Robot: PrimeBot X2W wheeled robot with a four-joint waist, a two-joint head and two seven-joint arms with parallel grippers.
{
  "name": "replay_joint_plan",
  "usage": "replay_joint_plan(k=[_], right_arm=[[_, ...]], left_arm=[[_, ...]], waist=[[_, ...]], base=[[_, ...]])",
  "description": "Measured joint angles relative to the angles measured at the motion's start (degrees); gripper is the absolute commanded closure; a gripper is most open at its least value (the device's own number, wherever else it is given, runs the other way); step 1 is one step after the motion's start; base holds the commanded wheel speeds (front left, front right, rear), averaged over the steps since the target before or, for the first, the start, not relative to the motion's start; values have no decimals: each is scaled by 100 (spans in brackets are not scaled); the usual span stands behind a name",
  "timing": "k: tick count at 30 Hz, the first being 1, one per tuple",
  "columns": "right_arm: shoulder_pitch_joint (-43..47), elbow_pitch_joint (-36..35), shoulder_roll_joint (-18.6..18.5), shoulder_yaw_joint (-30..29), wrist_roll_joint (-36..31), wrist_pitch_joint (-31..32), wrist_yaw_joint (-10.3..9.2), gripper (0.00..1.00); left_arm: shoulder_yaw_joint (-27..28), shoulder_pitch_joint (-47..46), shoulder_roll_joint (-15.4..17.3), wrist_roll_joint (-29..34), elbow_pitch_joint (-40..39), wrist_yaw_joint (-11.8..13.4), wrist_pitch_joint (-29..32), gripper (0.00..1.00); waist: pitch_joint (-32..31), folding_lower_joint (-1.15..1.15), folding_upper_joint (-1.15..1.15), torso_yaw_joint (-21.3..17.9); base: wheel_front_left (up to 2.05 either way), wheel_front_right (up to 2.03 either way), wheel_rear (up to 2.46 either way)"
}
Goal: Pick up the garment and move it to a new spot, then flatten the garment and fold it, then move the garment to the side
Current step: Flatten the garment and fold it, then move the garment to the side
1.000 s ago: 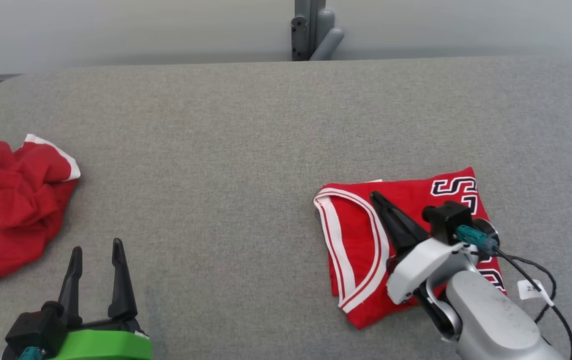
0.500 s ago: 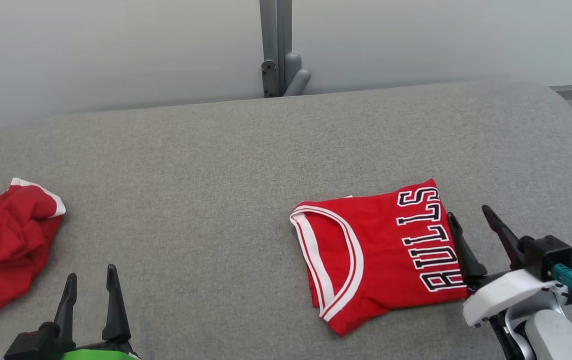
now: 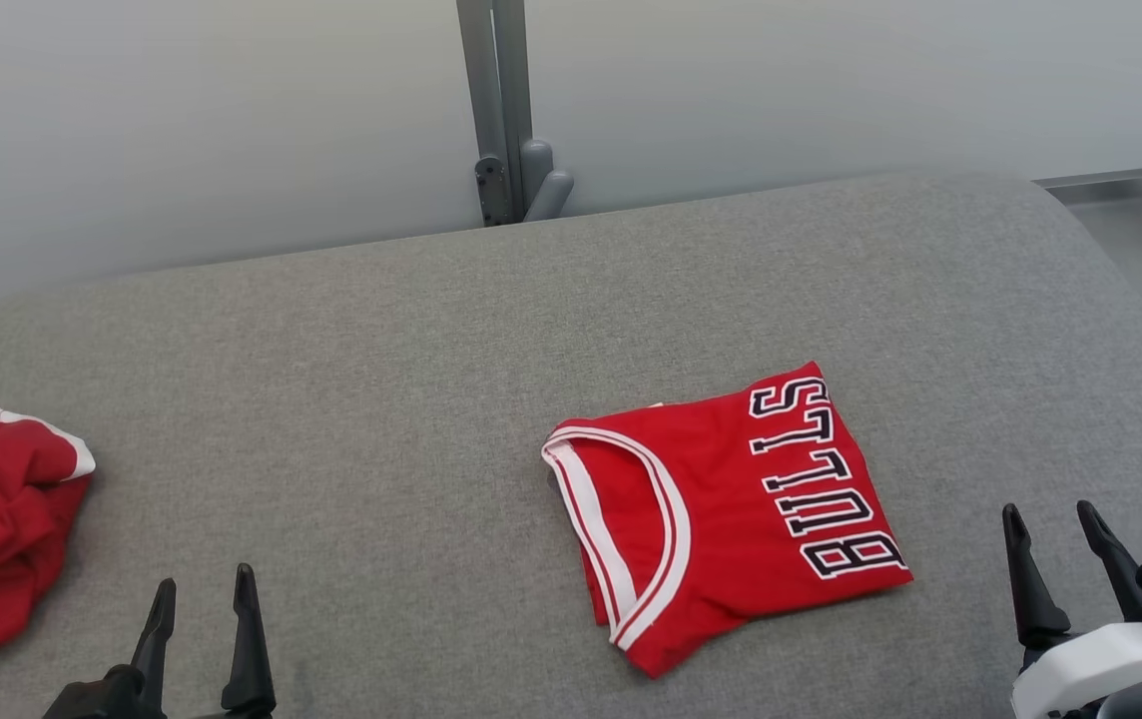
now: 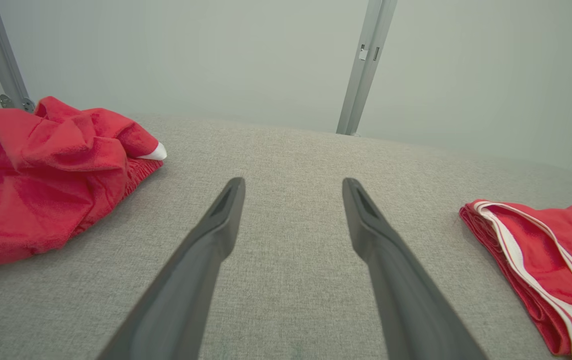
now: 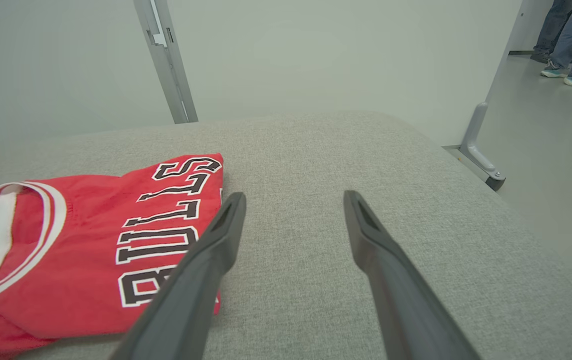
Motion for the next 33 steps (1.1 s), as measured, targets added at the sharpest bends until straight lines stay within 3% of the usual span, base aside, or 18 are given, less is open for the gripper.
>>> replay_joint_plan(k=[33], right_arm=[[-32,-189,124,132,-23,0,0,0]], left_arm=[[77,-16,0,40,-40,-55,0,0]], waist=[[182,0,0,132]], base=[[0,0,0]])
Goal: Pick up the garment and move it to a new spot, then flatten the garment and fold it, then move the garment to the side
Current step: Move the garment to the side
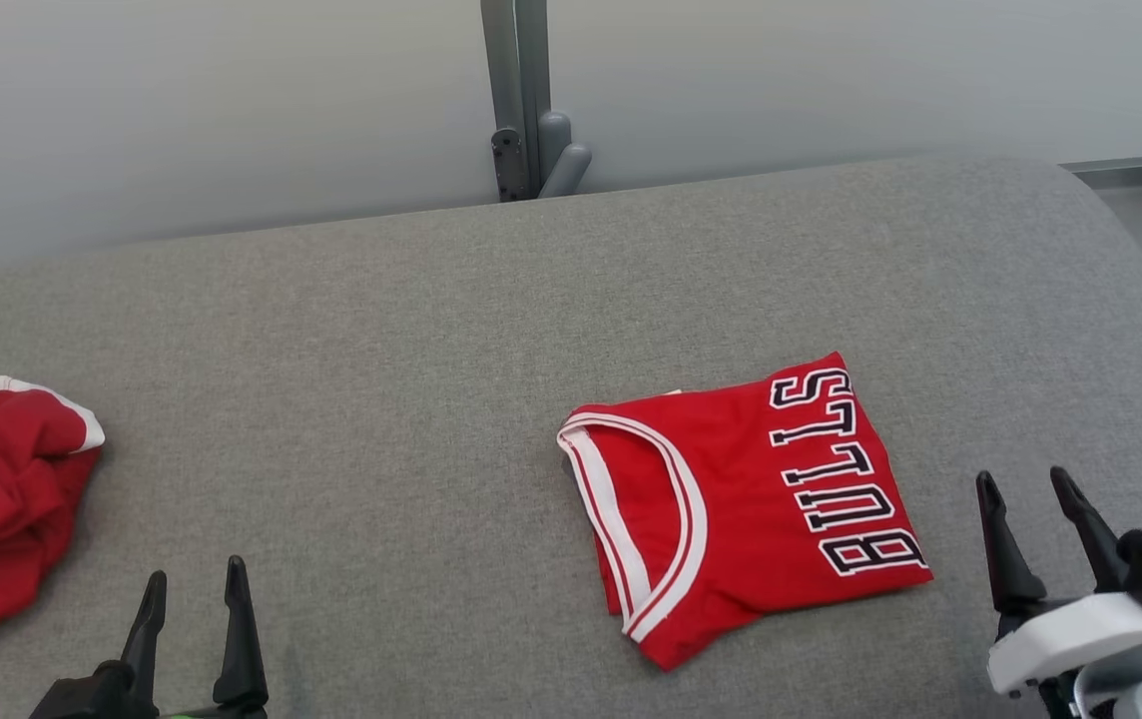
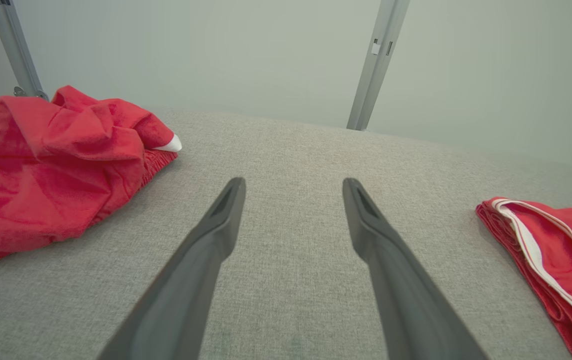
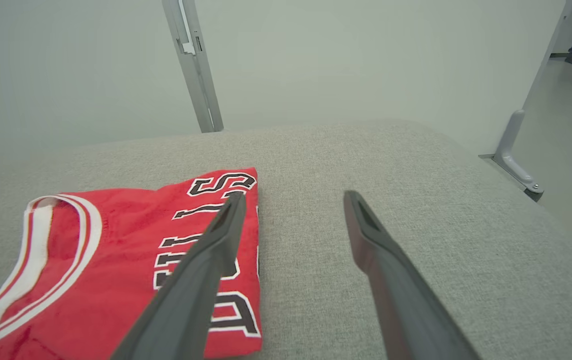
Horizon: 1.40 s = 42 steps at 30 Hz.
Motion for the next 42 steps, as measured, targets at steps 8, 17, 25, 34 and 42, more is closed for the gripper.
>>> replay_joint_plan(k=[8,17,25,34,42], right_arm=[[-1516,659,-359,460,805,1629,0,0],[-2259,1467,-580,1237,1495,2960,1,0],[-2532,1700,-746,1480,2057,3058,-1,100],[-2716,1723,-1060,1741,2515,3003,5,100],[-3052,2046,-1448,1678,2566,2731,5,100]], left_arm=[[-92,-234,0,-48,-205,1,0,0],[-144,-469,1,-25,-180,14,0,0],[-178,-631,0,-54,-183,14,0,0],[-164,-670,0,-82,-203,55,0,0],[-100,-719,0,12,-238,31,0,0]], waist=[[455,0,0,89],[906,0,0,412],[1156,0,0,630],[1218,0,0,502],[1274,0,0,322]], base=[[0,0,0],[0,0,0],[0,0,0],[0,0,0],[0,0,0]])
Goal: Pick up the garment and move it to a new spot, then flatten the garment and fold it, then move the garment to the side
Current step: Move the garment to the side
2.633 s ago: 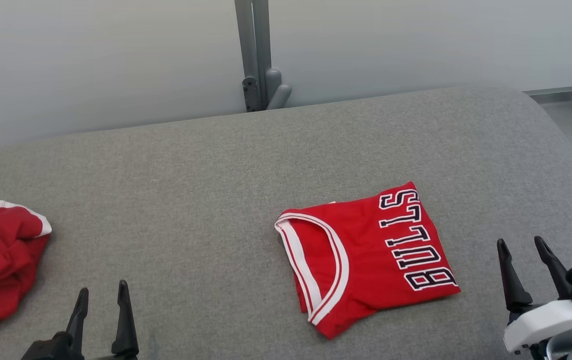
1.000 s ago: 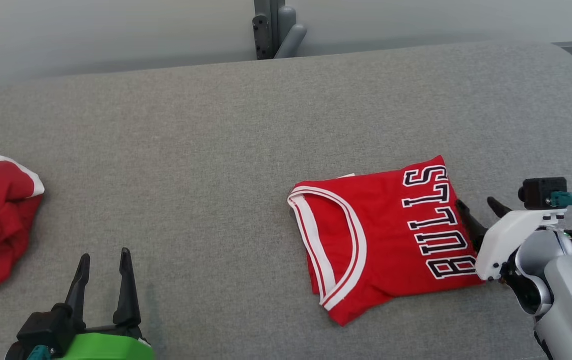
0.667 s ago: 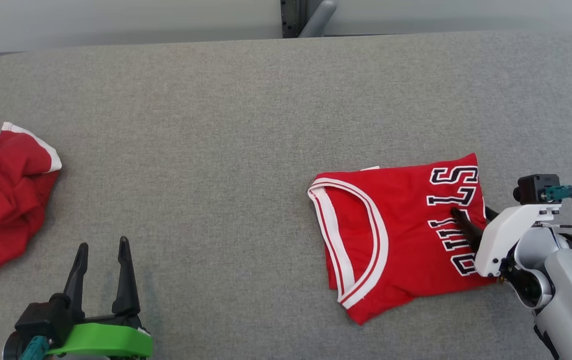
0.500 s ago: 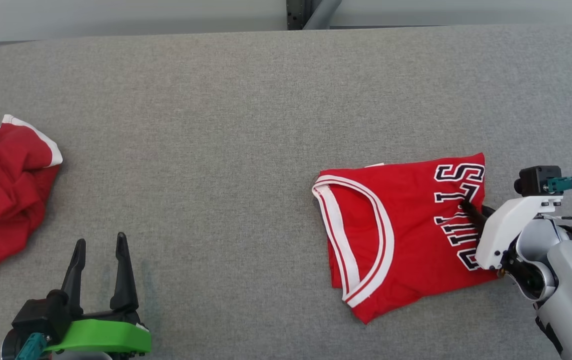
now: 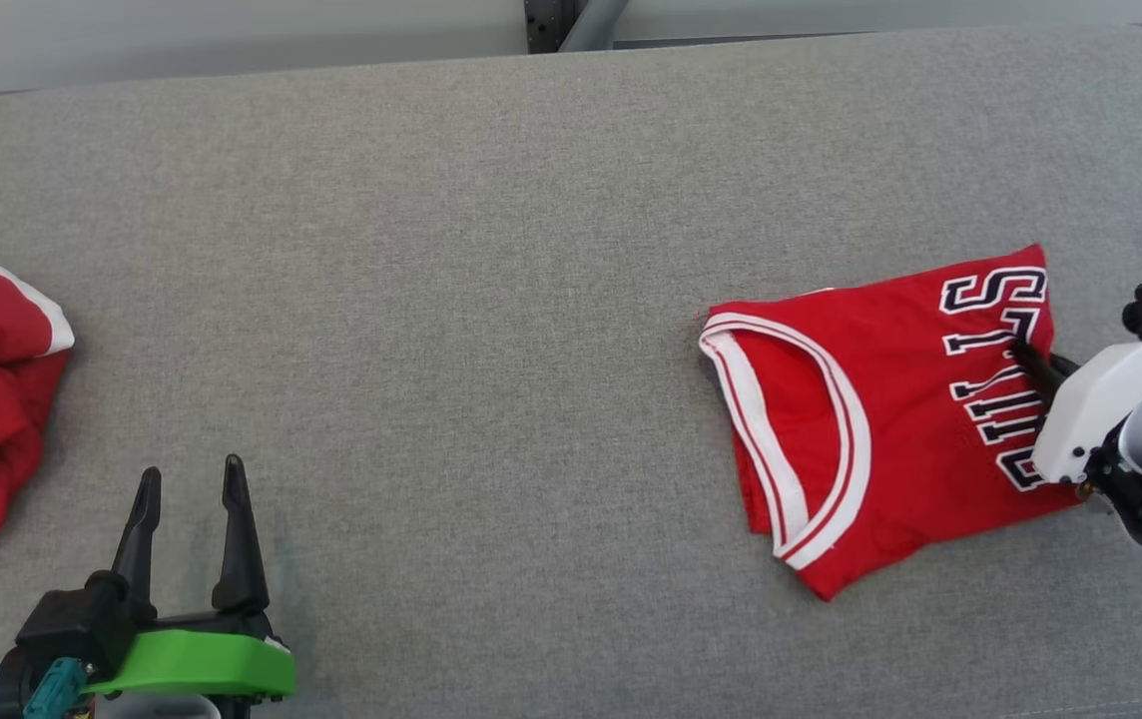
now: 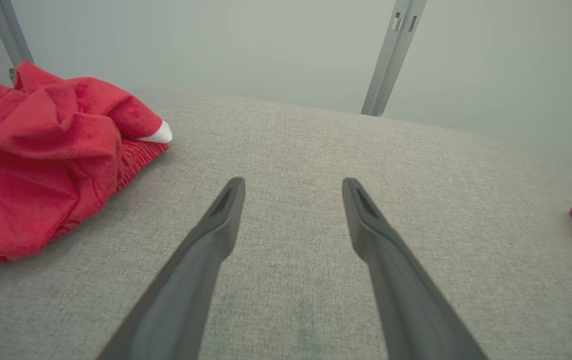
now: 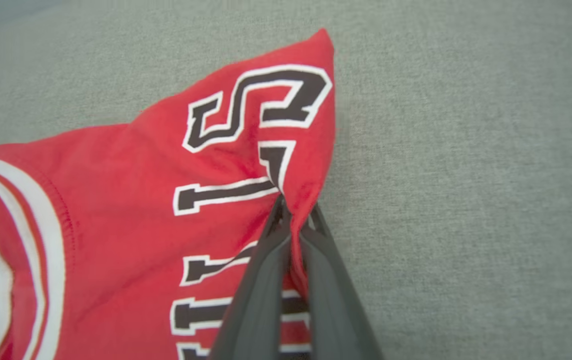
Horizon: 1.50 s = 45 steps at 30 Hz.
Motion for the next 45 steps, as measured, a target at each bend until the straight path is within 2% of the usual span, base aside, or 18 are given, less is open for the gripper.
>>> replay_joint_plan(k=[7,23,31,37,38,39,45], right_arm=[[-532,459,-361,-124,-237,-274,-1,100],[-1439,1405,-1341,-762,-630,-229,-1,100],[-1830,2034,-1585,-1058,-794,-286,-1,100],[-2048,2361,-1444,-1073,-1005,-526,-1,100],[-2061,2412,-1397,-1063,-1045,-547,-1,69],[-2070,2480,-1368,-1036,-1113,-582,-1,0],[-2240,2680,-1303,-1006,-1468,-1078,-1,0]], left_arm=[[-7,-150,-1,123,9,-27,0,0],[77,-270,193,303,-152,-51,0,0],[120,-346,309,313,-285,-52,0,0],[116,-376,332,322,-287,-56,0,0],[114,-377,330,331,-286,-56,0,0],[113,-377,326,338,-285,-56,0,0],[153,-346,292,335,-280,-57,0,0]], waist=[[104,0,0,-78],[681,0,0,15],[1064,0,0,-26],[1128,0,0,-115],[1121,0,0,-125],[1113,0,0,-136],[1015,0,0,-212]], base=[[0,0,0],[0,0,0],[0,0,0],[0,0,0],[0,0,0],[0,0,0],[0,0,0]])
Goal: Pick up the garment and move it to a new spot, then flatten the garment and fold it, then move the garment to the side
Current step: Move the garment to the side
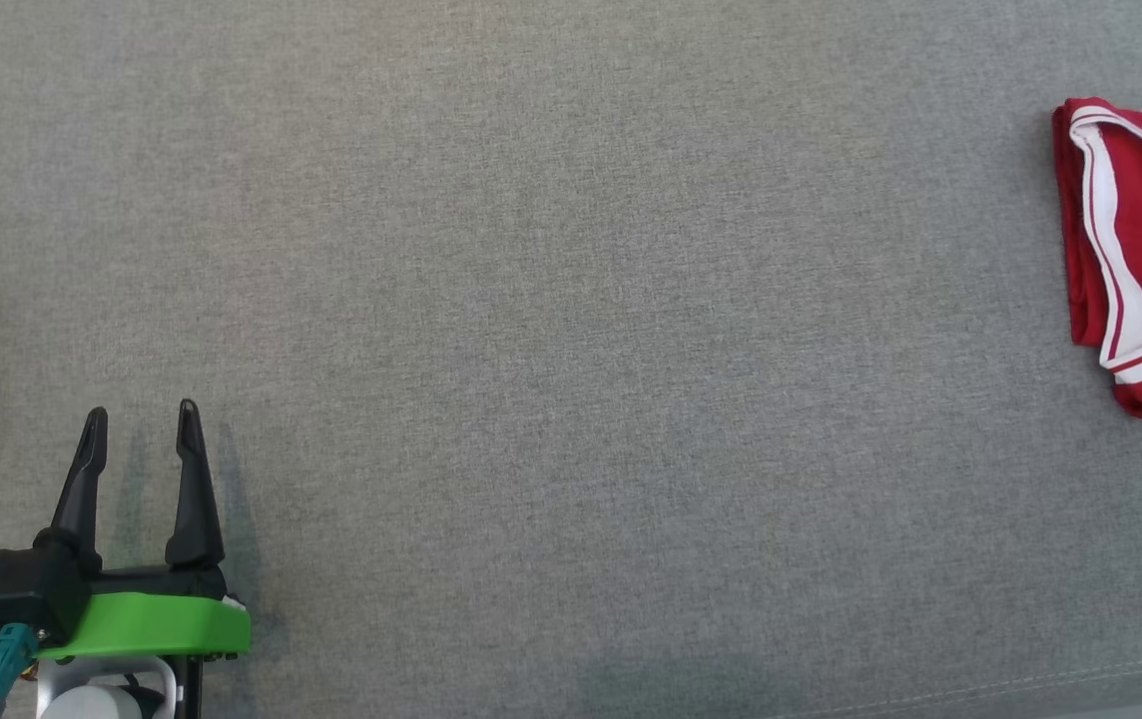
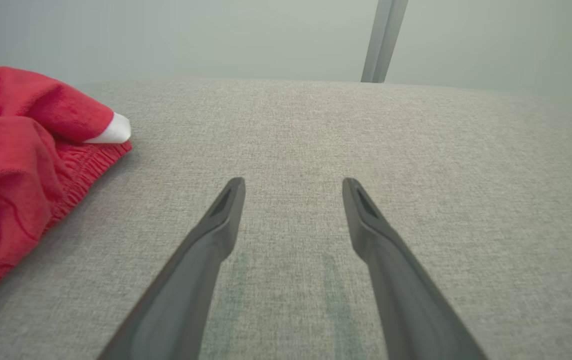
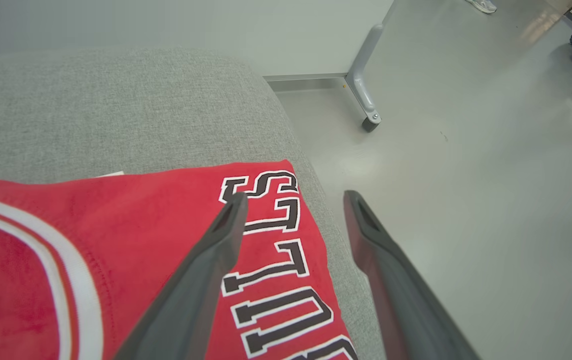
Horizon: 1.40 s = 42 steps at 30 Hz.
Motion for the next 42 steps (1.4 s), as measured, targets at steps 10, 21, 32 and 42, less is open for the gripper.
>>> replay_joint_plan(k=[10,21,32,42], right_arm=[[187,-443,141,55,-296,-1267,0,0],[1558,-2474,940,-471,-672,-1648,0,0],[3577,-4889,2508,-1363,-1611,-1649,-1,0],[4441,-5578,3154,-1444,-2002,-1649,-1,0]], left_arm=[[123,68,-129,-98,-30,0,0,0],[256,266,-197,-162,187,0,0,0],[280,290,-267,-227,367,0,0,0],[177,356,-280,-235,600,0,0,0]], waist=[[-426,0,0,-96],[-1017,0,0,-264],[-1426,0,0,-370],[-1728,0,0,-340]], base=[[0,0,0],[0,0,0],[0,0,0],[0,0,0]])
